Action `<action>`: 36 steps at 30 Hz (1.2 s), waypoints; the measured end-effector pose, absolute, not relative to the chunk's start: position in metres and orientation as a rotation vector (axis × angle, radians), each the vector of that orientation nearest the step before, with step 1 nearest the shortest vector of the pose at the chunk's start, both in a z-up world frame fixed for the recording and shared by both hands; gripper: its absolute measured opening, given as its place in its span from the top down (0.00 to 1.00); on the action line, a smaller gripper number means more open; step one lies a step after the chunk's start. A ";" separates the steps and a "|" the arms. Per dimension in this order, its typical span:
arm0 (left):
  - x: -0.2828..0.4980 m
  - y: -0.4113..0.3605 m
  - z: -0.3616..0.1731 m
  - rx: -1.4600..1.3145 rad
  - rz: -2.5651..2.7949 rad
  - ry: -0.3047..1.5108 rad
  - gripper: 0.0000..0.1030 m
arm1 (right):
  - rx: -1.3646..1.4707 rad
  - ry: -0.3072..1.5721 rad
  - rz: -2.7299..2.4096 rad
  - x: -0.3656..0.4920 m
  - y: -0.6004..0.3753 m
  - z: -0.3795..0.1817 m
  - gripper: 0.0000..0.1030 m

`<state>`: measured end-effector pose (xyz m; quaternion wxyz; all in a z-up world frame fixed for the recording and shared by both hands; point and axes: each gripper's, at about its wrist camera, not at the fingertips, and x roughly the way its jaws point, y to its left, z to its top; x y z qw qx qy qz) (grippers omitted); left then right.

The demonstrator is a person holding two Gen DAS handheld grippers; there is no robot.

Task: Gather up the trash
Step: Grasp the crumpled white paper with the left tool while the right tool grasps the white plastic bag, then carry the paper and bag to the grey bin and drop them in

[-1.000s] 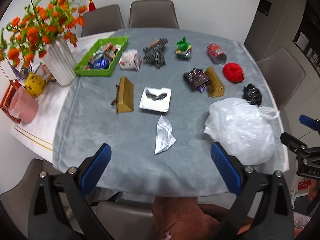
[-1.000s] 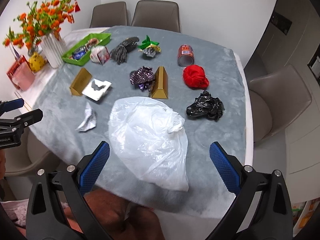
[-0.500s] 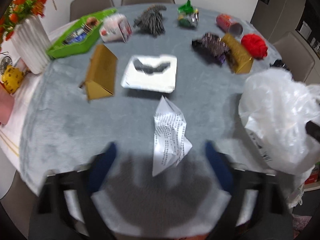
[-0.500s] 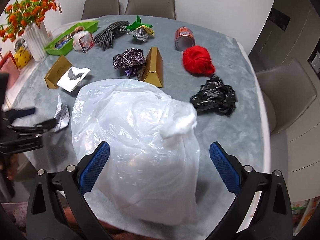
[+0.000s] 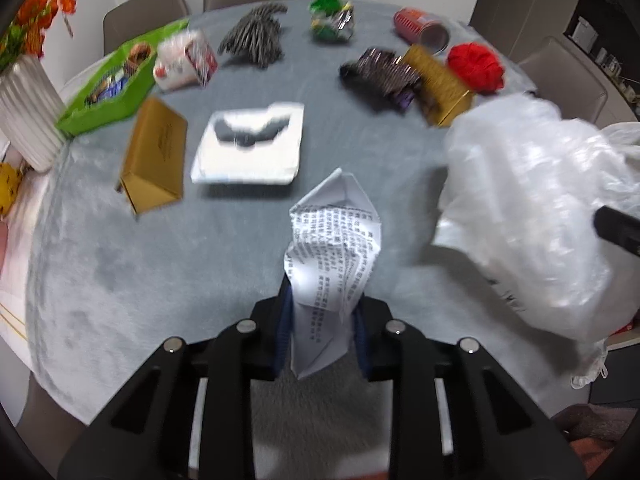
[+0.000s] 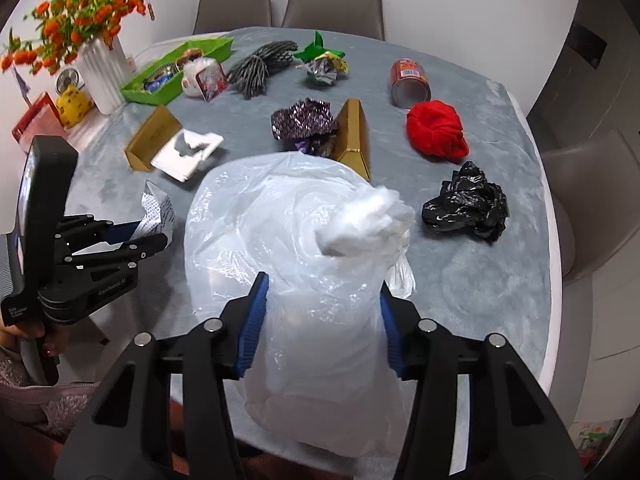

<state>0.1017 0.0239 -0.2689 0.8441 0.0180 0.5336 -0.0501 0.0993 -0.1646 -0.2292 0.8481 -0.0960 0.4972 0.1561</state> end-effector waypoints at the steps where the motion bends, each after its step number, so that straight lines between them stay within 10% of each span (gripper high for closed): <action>1: 0.100 0.021 -0.262 0.044 -0.111 1.119 0.74 | -0.196 1.047 0.325 0.099 -0.165 -0.224 0.54; 14: 0.121 -0.067 -0.178 0.232 -0.424 1.059 0.74 | 0.019 0.978 0.029 0.061 -0.244 -0.155 0.54; 36: -0.031 -0.374 -0.206 0.488 -0.997 1.050 0.74 | 0.293 0.988 -0.606 -0.183 -0.486 -0.167 0.54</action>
